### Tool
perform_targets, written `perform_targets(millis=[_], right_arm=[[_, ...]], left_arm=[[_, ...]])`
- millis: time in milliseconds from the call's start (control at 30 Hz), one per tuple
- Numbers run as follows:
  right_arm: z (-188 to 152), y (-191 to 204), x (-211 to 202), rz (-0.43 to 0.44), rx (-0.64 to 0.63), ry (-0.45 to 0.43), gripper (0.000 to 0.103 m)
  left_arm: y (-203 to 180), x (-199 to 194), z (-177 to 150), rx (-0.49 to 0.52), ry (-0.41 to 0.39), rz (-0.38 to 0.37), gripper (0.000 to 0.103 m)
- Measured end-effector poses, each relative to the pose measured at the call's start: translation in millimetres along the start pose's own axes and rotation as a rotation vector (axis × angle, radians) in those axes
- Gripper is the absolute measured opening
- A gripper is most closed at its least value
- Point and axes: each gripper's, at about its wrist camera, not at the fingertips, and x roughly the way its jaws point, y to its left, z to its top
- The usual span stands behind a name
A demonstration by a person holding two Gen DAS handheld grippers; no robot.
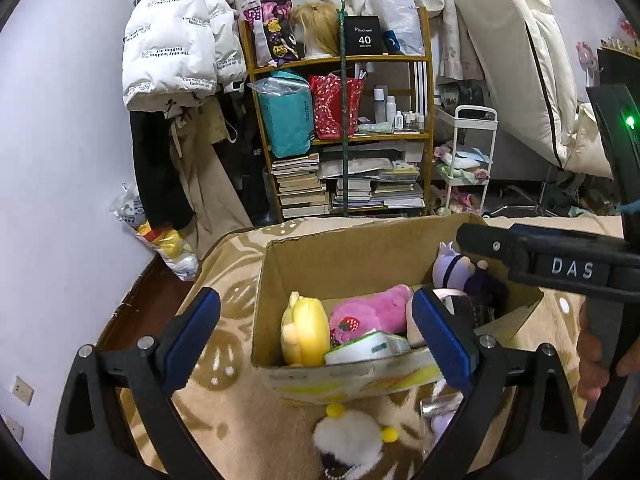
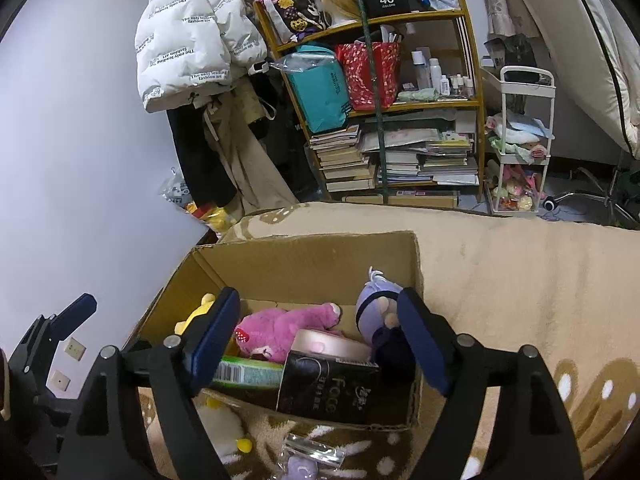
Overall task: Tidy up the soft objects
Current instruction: 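Open the left tool over the box while the right tool releases the black pack inside, then raise both open tools out of the box and back over the blanket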
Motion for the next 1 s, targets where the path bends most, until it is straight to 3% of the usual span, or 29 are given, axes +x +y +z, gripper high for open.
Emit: perform_targets(millis=[367, 467, 667, 1000], right_arm=[[-6.5, 6.0, -41.4, -0.046, -0.003, -0.015, 0.092], [-10.7, 7.6, -53.0, -0.048, 0.005, -0.021, 0.103], [-15.5, 14.2, -75.3, -0.060, 0.002, -0.037, 0.103], [-32.0, 26.4, -91.4, -0.064, -0.018, -0.024, 0.103]], left_arm=[[-1.8, -36.9, -4.3, 0.020, 0.018, 0.028, 0.096], [-0.8, -49.0, -6.9, 0.015, 0.015, 0.023, 0.096], [4.4, -74.0, -7.5, -0.001, -0.010, 0.029, 0.096], [13.9, -94.4, -25.7, -0.039, 0.021, 0.021, 0.096]])
